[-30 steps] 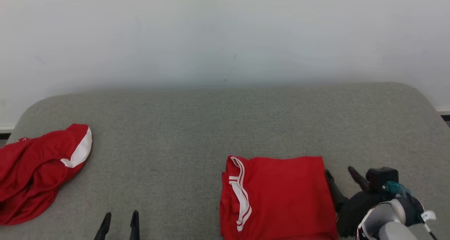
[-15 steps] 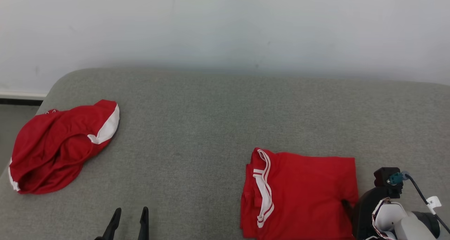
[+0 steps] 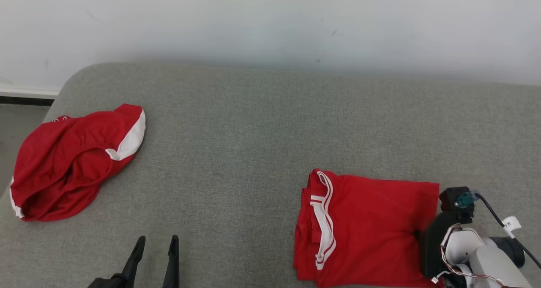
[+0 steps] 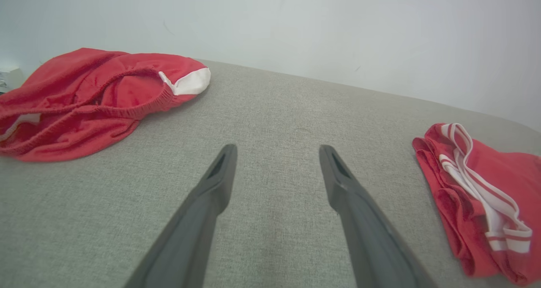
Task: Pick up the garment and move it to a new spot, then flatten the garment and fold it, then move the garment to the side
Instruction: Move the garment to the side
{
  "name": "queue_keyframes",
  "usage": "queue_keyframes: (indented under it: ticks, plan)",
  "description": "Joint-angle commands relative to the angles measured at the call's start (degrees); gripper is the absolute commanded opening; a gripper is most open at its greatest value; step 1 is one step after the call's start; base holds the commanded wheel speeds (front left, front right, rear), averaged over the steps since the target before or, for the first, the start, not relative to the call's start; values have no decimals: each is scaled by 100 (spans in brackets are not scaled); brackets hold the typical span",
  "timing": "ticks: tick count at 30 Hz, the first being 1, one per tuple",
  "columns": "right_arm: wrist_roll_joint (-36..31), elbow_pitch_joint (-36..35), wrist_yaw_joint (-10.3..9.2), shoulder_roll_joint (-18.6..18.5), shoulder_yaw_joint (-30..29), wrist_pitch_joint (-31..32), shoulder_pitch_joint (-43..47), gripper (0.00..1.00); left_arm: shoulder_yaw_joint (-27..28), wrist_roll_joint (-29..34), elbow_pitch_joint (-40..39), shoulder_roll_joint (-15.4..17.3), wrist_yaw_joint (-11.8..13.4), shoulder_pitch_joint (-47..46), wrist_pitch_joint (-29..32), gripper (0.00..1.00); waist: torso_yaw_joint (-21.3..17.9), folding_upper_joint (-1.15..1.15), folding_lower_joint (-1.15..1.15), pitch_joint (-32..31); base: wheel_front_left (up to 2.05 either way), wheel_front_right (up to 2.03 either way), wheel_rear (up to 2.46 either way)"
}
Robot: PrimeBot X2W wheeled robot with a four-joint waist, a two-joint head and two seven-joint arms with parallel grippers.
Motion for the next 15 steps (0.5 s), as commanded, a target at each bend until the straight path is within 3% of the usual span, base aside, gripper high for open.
queue_keyframes:
  ticks: [1, 8, 15]
  plan:
    - [-28, 109, -14, 16, 95, 14, 86, 0, -8, -36, -38, 0, -3, -46, -2, 100, -35, 0, 0, 61, 0, 0, 0]
    - [65, -413, -17, -607, 928, 46, -518, 0, 90, -87, -279, -1, 45, -142, -2, 100, -464, 0, 0, 293, 0, 0, 0]
    - [292, -861, -15, -1341, 1792, 206, -1450, 0, 229, -15, -712, 2, 70, -321, -2, 100, -1221, 0, 0, 768, 0, 0, 0]
